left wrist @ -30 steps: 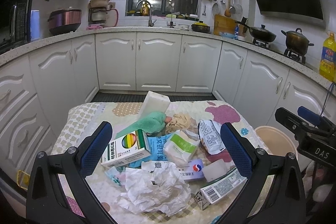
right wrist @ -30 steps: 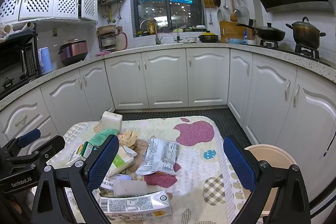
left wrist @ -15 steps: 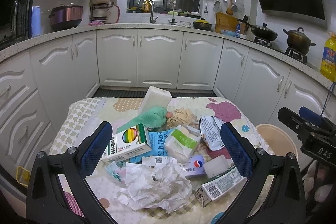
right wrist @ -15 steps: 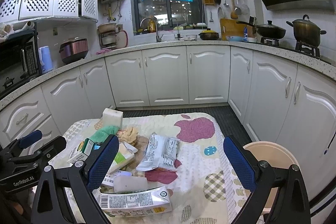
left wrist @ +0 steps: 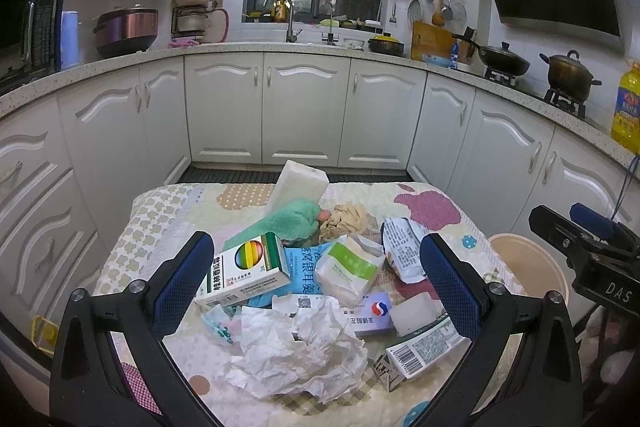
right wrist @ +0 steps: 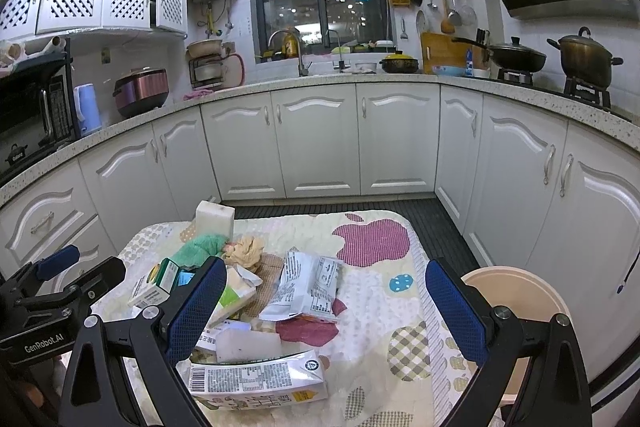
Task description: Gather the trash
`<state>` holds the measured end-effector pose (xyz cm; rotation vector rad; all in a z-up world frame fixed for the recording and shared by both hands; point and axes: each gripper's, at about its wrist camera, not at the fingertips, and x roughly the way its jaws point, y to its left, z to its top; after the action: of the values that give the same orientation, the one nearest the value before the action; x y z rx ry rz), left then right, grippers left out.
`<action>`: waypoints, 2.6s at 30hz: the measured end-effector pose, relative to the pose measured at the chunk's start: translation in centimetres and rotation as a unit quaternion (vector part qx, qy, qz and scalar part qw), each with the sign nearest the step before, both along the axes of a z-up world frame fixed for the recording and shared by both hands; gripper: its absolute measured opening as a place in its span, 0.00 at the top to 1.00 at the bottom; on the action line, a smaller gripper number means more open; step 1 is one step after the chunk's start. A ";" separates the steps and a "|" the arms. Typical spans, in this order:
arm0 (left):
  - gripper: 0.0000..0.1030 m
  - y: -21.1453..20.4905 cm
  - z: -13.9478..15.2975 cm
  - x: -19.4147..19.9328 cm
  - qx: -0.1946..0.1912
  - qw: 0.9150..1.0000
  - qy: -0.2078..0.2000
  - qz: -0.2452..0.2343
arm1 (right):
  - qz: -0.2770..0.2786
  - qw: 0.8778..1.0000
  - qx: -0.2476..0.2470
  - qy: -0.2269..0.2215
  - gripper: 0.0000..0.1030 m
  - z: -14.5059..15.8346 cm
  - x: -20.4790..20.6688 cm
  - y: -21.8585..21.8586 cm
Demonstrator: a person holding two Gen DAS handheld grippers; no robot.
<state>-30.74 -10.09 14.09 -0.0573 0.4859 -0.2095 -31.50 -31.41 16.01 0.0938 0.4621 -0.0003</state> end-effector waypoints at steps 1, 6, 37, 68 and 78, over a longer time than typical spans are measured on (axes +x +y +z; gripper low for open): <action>0.00 0.1 -0.1 0.0 0.000 1.000 0.001 0.000 | 0.000 1.000 0.000 0.001 0.04 0.0 0.0 0.0; 0.00 0.0 -0.2 0.1 0.002 1.000 0.006 -0.002 | 0.001 1.000 0.001 0.008 0.04 0.0 0.3 -0.2; 0.03 -8.9 -7.6 1.5 0.100 0.949 0.155 -0.254 | 0.002 0.996 0.004 0.088 0.04 -3.5 1.6 -3.3; 0.66 -3.1 -2.5 1.5 -0.050 0.945 0.154 -0.284 | 0.012 0.992 0.024 0.120 0.04 -5.0 2.7 -3.7; 0.66 1.8 -0.2 2.6 -0.090 0.961 0.124 -0.229 | 0.128 0.979 0.048 0.149 0.17 -6.7 4.4 1.1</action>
<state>-28.16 -8.27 13.85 -0.1506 0.7267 -0.7083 -27.10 -30.30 9.33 0.1288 0.7728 0.2640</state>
